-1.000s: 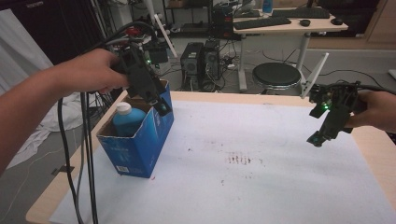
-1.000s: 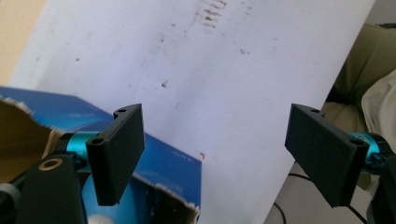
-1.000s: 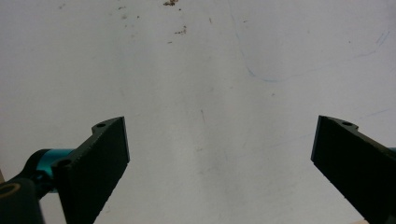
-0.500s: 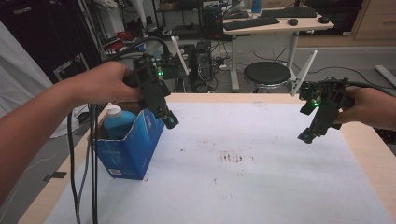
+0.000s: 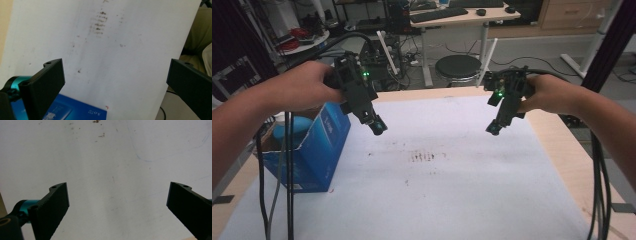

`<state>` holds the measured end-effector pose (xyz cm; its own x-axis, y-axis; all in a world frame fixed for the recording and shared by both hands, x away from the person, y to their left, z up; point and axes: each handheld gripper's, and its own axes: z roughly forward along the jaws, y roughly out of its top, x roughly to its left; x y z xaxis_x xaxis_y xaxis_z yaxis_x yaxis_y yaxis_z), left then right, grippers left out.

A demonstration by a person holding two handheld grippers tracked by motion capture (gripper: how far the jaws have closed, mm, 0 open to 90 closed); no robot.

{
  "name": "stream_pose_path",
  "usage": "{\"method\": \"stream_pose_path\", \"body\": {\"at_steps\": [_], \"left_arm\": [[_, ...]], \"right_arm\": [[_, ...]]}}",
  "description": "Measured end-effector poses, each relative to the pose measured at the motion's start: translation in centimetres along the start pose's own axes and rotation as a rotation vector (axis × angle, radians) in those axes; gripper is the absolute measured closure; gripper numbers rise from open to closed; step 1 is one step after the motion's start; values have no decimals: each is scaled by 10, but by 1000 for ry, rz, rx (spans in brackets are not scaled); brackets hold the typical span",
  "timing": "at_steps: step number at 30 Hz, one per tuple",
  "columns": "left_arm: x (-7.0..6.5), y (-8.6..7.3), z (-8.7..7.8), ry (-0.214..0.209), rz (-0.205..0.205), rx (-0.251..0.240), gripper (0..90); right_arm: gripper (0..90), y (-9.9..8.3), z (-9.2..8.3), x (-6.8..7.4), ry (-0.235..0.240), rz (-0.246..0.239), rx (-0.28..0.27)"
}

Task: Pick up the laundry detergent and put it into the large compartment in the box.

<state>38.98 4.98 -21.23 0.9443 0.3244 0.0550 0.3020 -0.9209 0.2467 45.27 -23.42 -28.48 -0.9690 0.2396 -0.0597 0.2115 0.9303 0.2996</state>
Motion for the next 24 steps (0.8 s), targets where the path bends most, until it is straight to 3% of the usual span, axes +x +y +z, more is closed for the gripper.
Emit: {"method": "stream_pose_path", "body": {"at_steps": [4, 6, 18, 24], "left_arm": [[-5, 13, 12, 18, 7, 12, 16], [-6, 18, 18, -12, 32, 22, 16], [-24, 37, 50, -73, 114, 21, 16], [-25, 42, 62, -84, 118, 29, 16]], "right_arm": [[33, 1, 1, 2, 3, -6, 1], [33, 2, 1, 2, 4, -9, 0], [33, 3, 7, 2, 14, -20, 3], [33, 4, 8, 2, 16, -18, 1]]}}
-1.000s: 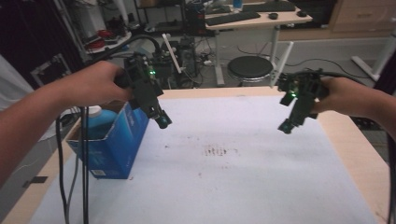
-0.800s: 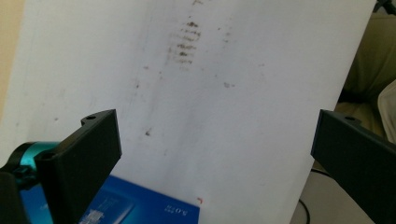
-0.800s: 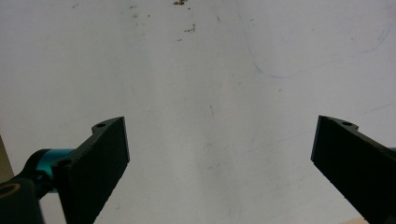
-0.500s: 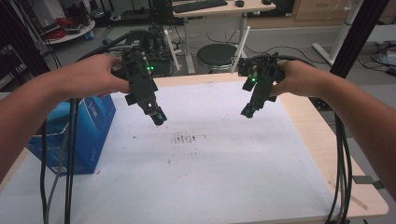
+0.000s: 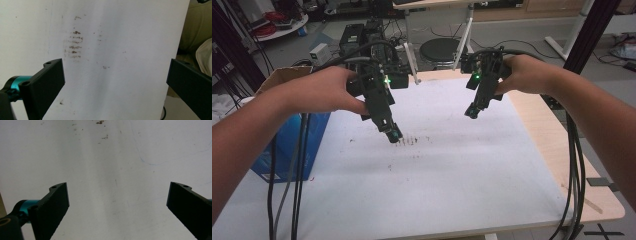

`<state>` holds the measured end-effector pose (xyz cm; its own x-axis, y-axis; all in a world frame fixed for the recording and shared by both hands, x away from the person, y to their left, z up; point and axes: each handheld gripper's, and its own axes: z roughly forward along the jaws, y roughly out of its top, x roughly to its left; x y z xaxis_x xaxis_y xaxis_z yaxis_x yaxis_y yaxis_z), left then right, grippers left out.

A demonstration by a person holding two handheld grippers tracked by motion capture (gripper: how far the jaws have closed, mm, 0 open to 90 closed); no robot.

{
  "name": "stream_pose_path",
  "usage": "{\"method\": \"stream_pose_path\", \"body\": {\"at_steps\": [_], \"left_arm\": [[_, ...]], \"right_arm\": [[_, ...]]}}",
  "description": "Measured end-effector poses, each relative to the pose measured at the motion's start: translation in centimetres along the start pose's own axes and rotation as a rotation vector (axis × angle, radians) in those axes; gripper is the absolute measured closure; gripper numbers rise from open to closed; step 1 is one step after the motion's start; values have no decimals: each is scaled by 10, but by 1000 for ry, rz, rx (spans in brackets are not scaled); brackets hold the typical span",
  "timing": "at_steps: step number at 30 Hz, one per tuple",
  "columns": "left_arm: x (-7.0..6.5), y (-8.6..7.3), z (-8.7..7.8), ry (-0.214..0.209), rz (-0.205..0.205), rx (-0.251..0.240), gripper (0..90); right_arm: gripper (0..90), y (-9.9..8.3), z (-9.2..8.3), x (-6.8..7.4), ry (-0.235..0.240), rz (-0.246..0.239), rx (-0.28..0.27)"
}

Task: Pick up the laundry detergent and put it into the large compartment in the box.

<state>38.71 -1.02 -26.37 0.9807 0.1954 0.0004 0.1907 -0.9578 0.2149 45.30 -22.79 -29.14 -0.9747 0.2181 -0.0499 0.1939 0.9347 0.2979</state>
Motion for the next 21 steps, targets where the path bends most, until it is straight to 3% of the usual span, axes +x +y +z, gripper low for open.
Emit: {"method": "stream_pose_path", "body": {"at_steps": [21], "left_arm": [[1, 1, 7, -7, 8, 13, 17]], "right_arm": [[33, 3, 8, -3, 15, -12, 6]]}}
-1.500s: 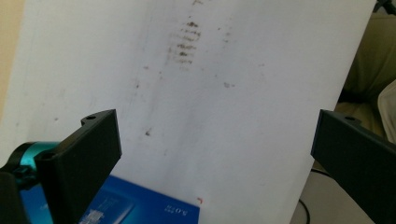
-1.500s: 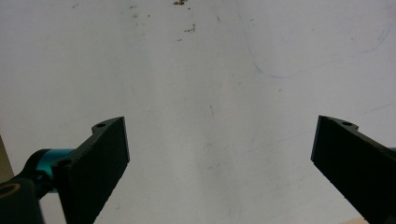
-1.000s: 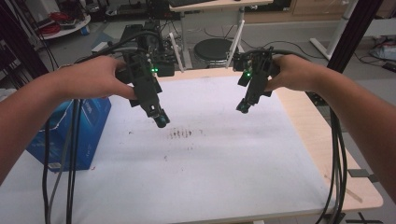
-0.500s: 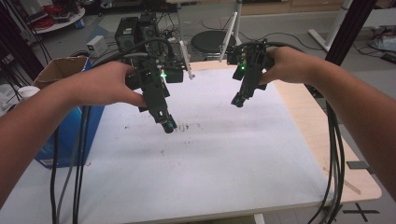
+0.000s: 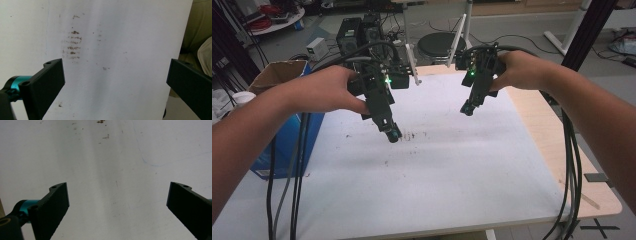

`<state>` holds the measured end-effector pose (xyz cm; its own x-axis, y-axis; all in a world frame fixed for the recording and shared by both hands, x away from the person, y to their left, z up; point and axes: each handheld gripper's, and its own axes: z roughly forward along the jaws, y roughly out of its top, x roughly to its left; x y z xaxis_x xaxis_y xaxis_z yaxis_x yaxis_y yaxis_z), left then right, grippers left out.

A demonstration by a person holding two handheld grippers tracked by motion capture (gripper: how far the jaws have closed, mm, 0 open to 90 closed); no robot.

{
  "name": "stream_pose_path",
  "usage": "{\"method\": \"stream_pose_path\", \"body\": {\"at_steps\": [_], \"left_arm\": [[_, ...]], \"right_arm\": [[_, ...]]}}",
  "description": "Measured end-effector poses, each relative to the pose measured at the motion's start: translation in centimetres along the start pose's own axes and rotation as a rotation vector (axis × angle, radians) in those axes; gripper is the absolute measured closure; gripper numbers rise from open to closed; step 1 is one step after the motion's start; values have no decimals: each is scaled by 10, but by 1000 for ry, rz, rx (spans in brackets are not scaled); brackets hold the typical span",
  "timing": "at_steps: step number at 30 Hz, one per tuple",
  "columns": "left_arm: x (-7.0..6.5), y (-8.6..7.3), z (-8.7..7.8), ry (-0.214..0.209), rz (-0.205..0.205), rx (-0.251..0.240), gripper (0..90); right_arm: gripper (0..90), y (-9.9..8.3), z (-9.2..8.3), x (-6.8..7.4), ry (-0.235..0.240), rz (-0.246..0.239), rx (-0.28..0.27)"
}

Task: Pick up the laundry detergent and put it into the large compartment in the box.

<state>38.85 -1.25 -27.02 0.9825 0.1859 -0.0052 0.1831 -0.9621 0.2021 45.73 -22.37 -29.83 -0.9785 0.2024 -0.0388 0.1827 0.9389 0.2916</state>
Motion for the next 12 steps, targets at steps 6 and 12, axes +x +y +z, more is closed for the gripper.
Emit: {"method": "stream_pose_path", "body": {"at_steps": [6, 12], "left_arm": [[0, 0, -1, -3, 6, 3, 17], [1, -1, -1, 1, 1, 3, 16]], "right_arm": [[33, 0, 0, 0, 0, -2, 0], [33, 0, 0, 1, -4, 4, 2]]}}
